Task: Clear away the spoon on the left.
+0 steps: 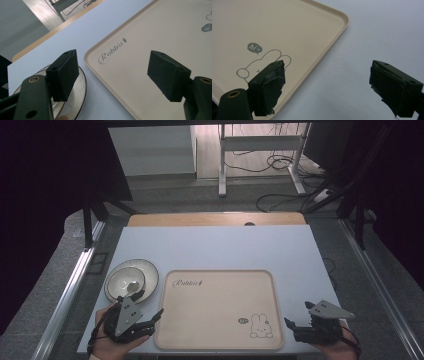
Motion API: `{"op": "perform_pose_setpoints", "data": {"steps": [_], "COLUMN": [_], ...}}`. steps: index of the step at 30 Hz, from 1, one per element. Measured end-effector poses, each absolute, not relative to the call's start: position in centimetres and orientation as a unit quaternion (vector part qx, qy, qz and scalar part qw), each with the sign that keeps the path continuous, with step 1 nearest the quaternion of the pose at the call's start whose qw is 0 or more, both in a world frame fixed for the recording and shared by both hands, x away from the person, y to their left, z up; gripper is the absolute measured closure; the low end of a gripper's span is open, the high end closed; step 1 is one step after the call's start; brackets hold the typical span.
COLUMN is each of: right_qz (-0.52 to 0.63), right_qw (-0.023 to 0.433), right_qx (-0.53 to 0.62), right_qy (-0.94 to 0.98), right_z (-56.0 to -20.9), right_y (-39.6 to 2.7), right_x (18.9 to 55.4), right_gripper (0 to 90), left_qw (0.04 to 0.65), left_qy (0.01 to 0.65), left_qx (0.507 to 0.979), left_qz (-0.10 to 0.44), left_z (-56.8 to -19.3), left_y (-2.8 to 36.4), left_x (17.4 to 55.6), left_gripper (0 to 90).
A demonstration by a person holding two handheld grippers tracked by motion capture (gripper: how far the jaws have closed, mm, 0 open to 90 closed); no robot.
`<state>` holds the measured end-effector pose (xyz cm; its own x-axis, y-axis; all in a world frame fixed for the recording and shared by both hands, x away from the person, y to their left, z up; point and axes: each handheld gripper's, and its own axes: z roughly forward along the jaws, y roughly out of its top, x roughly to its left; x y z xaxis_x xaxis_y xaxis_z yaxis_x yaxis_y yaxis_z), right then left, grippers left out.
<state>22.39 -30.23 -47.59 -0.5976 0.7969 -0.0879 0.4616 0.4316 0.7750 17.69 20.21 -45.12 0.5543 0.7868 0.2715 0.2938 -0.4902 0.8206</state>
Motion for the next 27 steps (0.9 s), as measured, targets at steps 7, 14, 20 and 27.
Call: {"op": "perform_pose_setpoints", "data": {"steps": [7,14,20,27], "right_qz": [0.366,0.366,0.364,0.363], "right_qw": [0.226,0.226,0.224,0.224], "right_qx": [0.385,0.383,0.383,0.382], "right_qy": [0.816,0.817,0.819,0.82], "right_z": [-47.68,-47.69,-47.72,-47.77], "right_y": [-30.2,-30.19,-30.19,-30.18], "right_x": [22.42,22.41,22.42,22.43], "right_gripper": [13.1,13.1,13.0,13.0], "left_qw": [0.374,0.373,0.374,0.376], "left_qy": [0.342,0.341,0.344,0.348], "left_qx": [0.797,0.799,0.798,0.792], "left_qz": [0.328,0.326,0.325,0.332], "left_z": [-45.18,-45.23,-45.25,-44.93], "left_y": [20.36,20.33,20.35,20.8], "left_x": [17.76,17.77,17.81,17.77], "left_gripper": [24.7,24.6,24.7,24.7]}}
